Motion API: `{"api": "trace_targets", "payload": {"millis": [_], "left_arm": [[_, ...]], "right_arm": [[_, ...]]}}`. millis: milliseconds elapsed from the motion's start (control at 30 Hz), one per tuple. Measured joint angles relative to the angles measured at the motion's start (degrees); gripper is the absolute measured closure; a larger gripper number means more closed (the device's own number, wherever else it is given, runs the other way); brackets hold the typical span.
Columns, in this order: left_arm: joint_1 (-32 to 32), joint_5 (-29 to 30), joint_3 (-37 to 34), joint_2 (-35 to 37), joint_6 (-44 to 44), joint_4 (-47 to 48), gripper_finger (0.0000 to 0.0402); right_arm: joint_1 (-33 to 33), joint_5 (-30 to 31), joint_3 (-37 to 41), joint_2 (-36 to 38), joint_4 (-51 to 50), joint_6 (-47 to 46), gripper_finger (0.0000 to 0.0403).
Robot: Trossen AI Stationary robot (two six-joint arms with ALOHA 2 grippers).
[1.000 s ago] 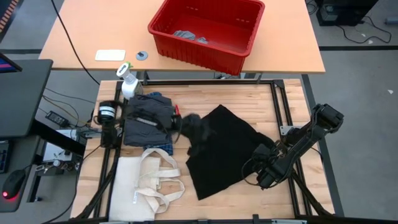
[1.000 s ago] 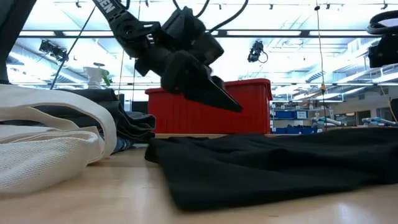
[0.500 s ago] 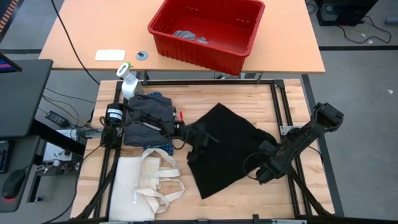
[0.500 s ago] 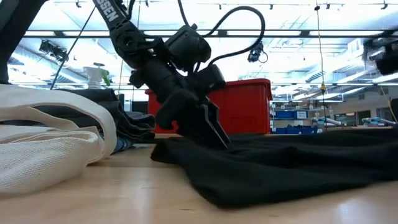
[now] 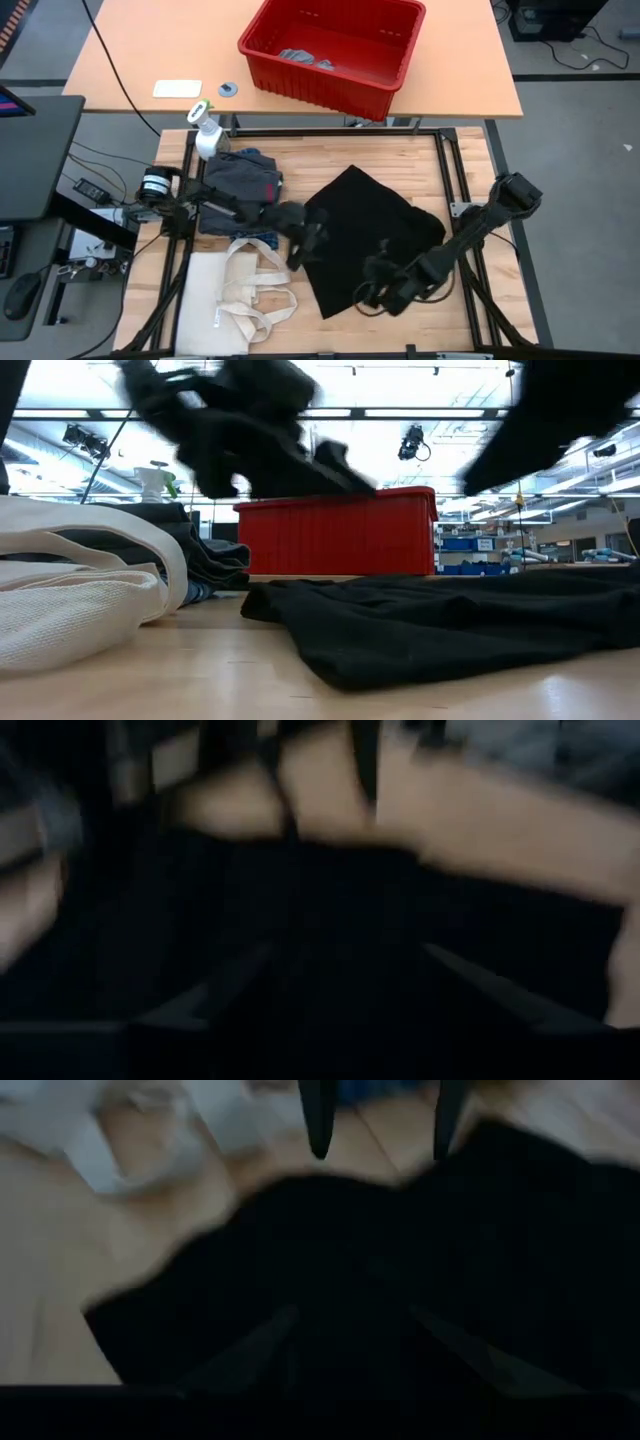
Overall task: Fold Laundry from Bin
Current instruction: Fold the black shirt
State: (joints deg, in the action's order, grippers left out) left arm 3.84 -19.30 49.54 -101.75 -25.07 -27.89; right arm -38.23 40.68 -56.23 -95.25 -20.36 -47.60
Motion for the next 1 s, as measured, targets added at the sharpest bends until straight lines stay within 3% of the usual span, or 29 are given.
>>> {"api": "trace_targets", "payload": {"millis": [133,233,433,633,833,1000], "left_arm": [[2.9,8.3,-13.1,4.4,0.1,-23.9,0.0181],[4.9,15.7,-20.3,8.8,0.7,-31.5,0.0197],[8.8,18.7,-26.9,16.7,10.7,-26.2,0.0211],[13.3,18.6,-27.3,17.0,18.2,-17.3,0.0212],[17.5,19.7,-27.1,16.5,27.5,-13.1,0.0212],[21.4,22.0,-27.2,16.5,33.6,-11.5,0.0212]], "right_arm": [[3.6,0.3,-2.2,-5.4,12.4,11.9,0.0215],[5.8,-1.1,-7.3,-10.3,13.2,17.2,0.0215],[7.7,-8.1,-22.6,-21.7,6.9,24.2,0.0215],[5.4,-8.9,-36.2,-31.2,-6.4,19.4,0.0215],[2.9,-12.1,-45.8,-39.2,-9.2,15.6,0.0215],[-1.4,-5.0,-50.9,-41.3,-18.7,7.1,0.0215]]}}
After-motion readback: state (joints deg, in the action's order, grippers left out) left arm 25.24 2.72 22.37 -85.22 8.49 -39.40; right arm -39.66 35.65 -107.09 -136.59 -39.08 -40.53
